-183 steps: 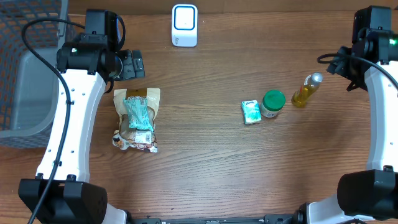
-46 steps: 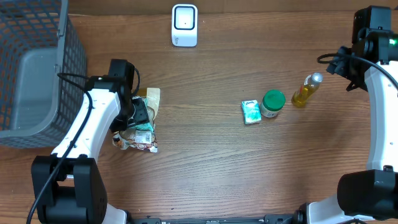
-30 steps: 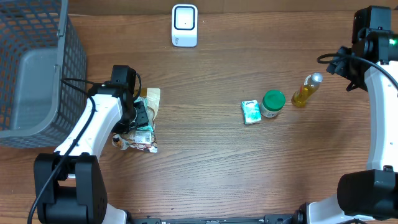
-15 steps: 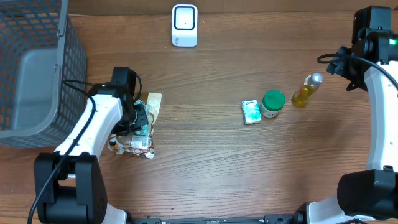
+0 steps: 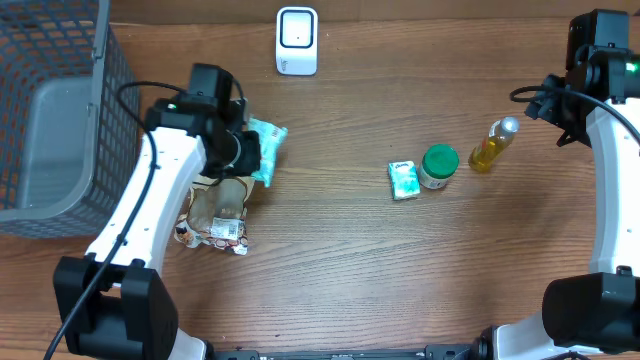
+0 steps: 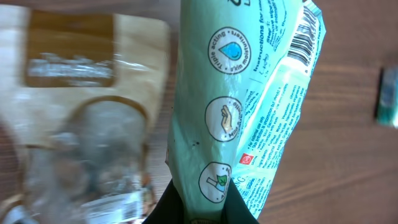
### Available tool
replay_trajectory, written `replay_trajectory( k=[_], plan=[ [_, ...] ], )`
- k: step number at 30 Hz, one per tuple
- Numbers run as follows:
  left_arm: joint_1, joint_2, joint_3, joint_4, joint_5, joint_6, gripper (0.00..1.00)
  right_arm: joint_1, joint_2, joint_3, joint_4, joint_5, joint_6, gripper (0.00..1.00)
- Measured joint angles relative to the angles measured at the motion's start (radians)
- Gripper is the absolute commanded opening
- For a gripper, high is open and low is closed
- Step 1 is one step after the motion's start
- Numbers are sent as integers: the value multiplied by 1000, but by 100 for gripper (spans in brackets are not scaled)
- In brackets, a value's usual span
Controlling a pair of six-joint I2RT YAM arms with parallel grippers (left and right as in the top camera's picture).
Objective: Scan the item barcode
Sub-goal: 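Close the left gripper on the wipes pack and lift it right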
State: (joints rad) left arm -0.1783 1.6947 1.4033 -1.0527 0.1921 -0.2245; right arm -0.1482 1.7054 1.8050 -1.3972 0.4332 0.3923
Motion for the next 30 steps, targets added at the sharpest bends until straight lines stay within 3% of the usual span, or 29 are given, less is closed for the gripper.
replay_trajectory(
  k=[9,18,30],
  plan=[
    [-96,1,-163,120,25,19,4,0,0,0,0,0,0,100],
    [-108,2,-325,278,25,23,4,0,0,0,0,0,0,100],
    [-137,2,-400,343,25,23,4,0,0,0,0,0,0,100]
  ],
)
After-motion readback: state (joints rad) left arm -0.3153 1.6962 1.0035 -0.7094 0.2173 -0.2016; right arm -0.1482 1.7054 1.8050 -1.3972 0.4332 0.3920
